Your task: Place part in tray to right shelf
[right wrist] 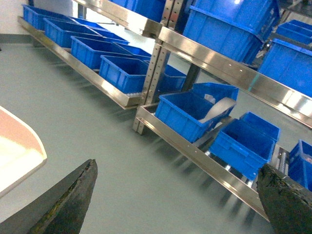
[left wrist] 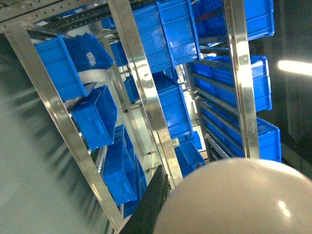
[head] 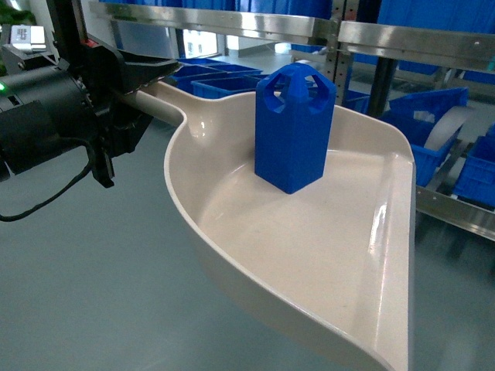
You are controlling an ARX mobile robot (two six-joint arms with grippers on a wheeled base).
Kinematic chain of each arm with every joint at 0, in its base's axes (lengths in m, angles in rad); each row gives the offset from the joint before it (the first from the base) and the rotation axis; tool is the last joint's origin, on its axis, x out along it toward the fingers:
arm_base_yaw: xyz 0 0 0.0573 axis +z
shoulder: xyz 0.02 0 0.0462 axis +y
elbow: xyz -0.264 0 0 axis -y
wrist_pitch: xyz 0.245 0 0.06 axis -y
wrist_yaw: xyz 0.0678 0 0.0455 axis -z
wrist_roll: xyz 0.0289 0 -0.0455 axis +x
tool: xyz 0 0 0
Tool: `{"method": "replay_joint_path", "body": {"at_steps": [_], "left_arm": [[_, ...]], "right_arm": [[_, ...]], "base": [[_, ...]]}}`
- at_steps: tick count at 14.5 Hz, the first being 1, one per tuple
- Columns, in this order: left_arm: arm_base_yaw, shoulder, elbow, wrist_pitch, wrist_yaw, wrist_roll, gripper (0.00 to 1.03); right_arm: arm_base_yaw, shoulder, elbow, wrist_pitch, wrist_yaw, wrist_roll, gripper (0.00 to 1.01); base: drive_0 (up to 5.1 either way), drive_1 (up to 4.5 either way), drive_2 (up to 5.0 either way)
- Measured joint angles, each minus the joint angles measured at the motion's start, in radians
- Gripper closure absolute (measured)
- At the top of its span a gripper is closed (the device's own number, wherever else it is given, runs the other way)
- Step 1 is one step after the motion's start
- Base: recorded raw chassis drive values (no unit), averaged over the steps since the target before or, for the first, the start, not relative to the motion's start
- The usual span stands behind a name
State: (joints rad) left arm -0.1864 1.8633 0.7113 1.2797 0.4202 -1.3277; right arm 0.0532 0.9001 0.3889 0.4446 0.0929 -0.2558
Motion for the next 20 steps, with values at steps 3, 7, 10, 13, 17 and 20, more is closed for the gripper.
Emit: {"method": "replay_joint_path", "body": {"at_steps": [3,7,10,13,17,20], "left_arm": [[0.002,0.0,0.0,0.0,-0.001,0.0,0.9],[0.002,0.0,0.0,0.0,0.002,0.0,0.9],[0.001,0.0,0.0,0.0,0.0,0.0,0.9],[0.0,0.0,0.0,0.0,0.002,0.0,0.9],[0.002,0.0,0.0,0.0,0.0,0.0,0.9],[0.0,0.0,0.0,0.0,0.0,0.0,0.9]], "right_arm": [[0.0,0.0,0.0,-0.001,0.0,0.0,0.03],[-0.001,0.0,0.0,-0.001,0.0,0.0,0.03],[-0.001,0.0,0.0,-0.001,0.0,0.0,0.03],[-0.001,0.0,0.0,-0.001,0.0,0.0,0.03],[-0.001,0.0,0.0,-0.001,0.0,0.0,0.03],[-0.001,0.0,0.0,-0.001,0.0,0.0,0.03]], "base": [[-1.6,-1.62,-1.6],[-1.6,-1.57,-1.6],[-1.6,-1.6,-1.6],[-1.6,-1.58,-1.6],[-1.6,-1.55,-1.6],[-1.6,-1.59,-1.6]]}}
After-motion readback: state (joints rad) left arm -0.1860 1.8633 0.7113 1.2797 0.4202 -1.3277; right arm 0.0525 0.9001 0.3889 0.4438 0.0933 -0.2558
